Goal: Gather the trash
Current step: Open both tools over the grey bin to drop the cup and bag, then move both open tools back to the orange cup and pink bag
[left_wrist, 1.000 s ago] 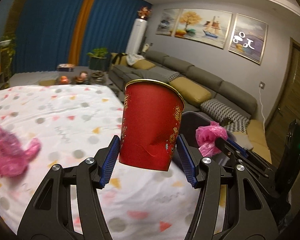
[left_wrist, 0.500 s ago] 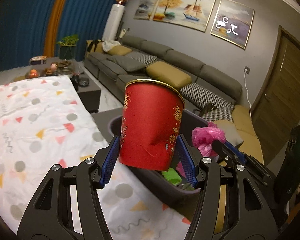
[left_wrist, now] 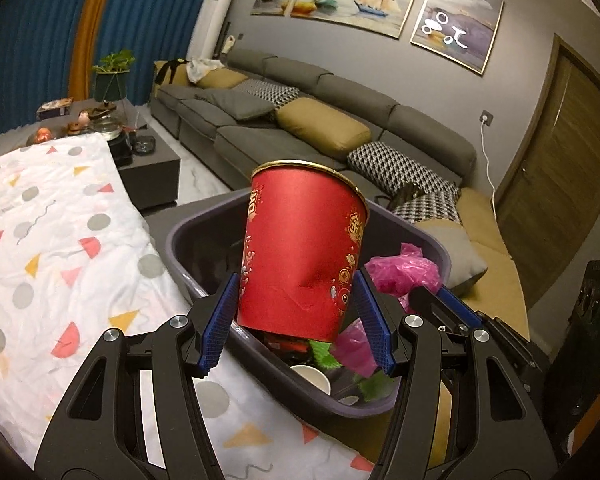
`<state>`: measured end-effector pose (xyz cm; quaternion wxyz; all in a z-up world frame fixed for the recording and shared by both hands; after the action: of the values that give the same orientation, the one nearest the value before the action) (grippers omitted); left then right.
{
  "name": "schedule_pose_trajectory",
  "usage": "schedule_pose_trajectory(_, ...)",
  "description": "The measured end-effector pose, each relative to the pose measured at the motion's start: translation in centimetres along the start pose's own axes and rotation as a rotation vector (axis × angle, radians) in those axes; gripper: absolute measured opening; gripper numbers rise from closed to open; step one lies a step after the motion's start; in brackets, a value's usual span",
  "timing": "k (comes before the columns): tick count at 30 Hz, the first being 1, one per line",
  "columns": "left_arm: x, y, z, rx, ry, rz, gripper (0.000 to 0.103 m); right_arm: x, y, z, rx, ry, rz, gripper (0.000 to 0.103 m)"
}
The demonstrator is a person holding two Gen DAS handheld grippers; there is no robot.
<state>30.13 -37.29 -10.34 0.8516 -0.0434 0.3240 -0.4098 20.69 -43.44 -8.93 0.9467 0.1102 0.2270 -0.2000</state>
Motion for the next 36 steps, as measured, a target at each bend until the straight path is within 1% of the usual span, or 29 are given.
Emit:
schedule_pose_trajectory(9, 1.4, -0.1, -0.3, -0.036, 0.04, -0.028, 0.057, 0.3, 0.4, -0.4, -0.007, 0.018, -0.003, 0.023)
schedule_pose_trajectory(11, 1.5, 0.0, -0.5, -0.042, 0.048, -0.03, 0.064, 0.2, 0.5, -0.4, -0.01, 0.018, -0.009, 0.028)
schedule_pose_trajectory(12, 1.3, 0.2, -0.5, -0.047, 0.046, -0.023, 0.071, 0.2, 0.3, -0.4, -0.01, 0.017, -0.009, 0.03)
schedule_pose_trajectory(13, 1.1, 0.3, -0.5, -0.052, 0.039, -0.023, 0.073, 0.1, 0.4, -0.4, -0.011, 0.015, -0.014, 0.032)
schedule_pose_trajectory(14, 0.8, 0.5, -0.4, -0.058, 0.03, -0.025, 0.073, -0.1, 0.3, -0.3, -0.01, 0.012, -0.017, 0.039)
schedule_pose_trajectory(16, 0.1, 1.0, -0.4, -0.061, 0.016, -0.005, 0.077, -0.4, 0.2, -0.2, -0.01, 0.005, -0.024, 0.041)
schedule_pose_trajectory(19, -1.9, 2.1, -0.5, -0.074, -0.023, 0.036, 0.084, -1.1, 0.0, 0.0, -0.011, -0.009, -0.034, 0.042)
schedule_pose_trajectory(21, -3.3, 3.0, -0.8, -0.081, -0.036, 0.084, 0.087, -1.7, 0.1, 0.0, -0.009, -0.021, -0.036, 0.049)
schedule_pose_trajectory(23, -5.3, 4.1, -1.2, -0.085, -0.062, 0.15, 0.091, -2.6, 0.4, 0.0, -0.009, -0.035, -0.034, 0.053)
schedule_pose_trajectory(24, -6.2, 4.5, -1.5, -0.09, -0.071, 0.168, 0.092, -3.1, 0.7, 0.0, -0.011, -0.042, -0.031, 0.057)
schedule_pose_trajectory(26, -7.8, 5.4, -1.9, -0.098, -0.083, 0.202, 0.092, -3.8, 1.3, 0.0, -0.018, -0.054, -0.023, 0.061)
schedule_pose_trajectory(28, -10.0, 6.4, -2.5, -0.095, -0.098, 0.258, 0.093, -4.7, 2.1, 0.0, -0.025, -0.066, -0.009, 0.064)
schedule_pose_trajectory(30, -12.2, 7.3, -2.9, -0.09, -0.121, 0.311, 0.093, -5.6, 2.8, 0.0, -0.022, -0.075, 0.006, 0.07)
schedule_pose_trajectory(33, -15.3, 8.5, -3.5, -0.104, -0.144, 0.353, 0.093, -6.6, 3.8, -0.1, -0.02, -0.082, 0.031, 0.075)
schedule_pose_trajectory(34, -16.4, 9.2, -3.8, -0.117, -0.146, 0.376, 0.093, -6.9, 4.2, -0.2, -0.022, -0.083, 0.037, 0.076)
schedule_pose_trajectory(36, -18.1, 10.1, -4.2, -0.138, -0.154, 0.398, 0.093, -7.4, 5.3, -0.4, -0.027, -0.08, 0.052, 0.078)
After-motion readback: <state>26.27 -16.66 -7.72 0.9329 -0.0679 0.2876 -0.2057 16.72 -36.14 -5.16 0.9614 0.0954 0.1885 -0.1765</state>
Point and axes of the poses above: each gripper's, at about its wrist camera, not at the fingertips, and x roughly the way its jaws point, y to its left, z to its top, the point moved 8 cm from there along x, roughly the way its jaws point, and after that the axes turned 3 degrees about -z, right-handed, at the moved point
